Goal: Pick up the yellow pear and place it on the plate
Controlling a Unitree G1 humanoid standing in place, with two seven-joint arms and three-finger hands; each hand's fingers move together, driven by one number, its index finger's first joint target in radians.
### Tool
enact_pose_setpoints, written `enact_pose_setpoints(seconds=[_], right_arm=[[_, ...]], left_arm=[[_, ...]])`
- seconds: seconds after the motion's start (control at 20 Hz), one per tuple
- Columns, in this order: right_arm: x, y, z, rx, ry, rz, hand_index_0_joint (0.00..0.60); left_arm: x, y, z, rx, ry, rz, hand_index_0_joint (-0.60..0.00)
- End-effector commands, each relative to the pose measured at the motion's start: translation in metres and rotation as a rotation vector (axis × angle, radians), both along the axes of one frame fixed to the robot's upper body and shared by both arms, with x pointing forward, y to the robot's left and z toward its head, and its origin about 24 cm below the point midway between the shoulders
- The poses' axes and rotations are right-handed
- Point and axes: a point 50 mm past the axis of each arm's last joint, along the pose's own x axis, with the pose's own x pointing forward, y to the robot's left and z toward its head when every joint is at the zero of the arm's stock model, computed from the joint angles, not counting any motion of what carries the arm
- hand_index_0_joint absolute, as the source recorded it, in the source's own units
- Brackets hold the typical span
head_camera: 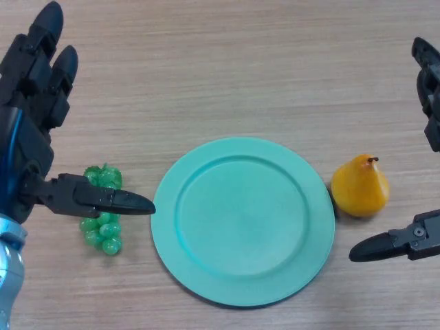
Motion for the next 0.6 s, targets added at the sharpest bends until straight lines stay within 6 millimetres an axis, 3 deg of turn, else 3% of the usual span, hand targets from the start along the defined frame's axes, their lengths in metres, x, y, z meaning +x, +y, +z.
enact_pose_setpoints(seconds=[0.05, 0.4, 0.6], right_arm=[[-0.012, 0.001, 0.028, -0.031, -0.215, 0.025, 0.000], [-0.013, 0.000, 0.027, -0.031, -0.203, 0.016, 0.000], [0.001, -0.009, 0.016, -0.060, -0.175, 0.004, 0.000]], left_arm=[[-0.012, 0.007, 0.031, 0.070, -0.215, 0.012, 0.000], [-0.013, 0.005, 0.028, 0.063, -0.216, 0.004, 0.000], [-0.014, 0.005, 0.024, 0.040, -0.216, 0.003, 0.000]])
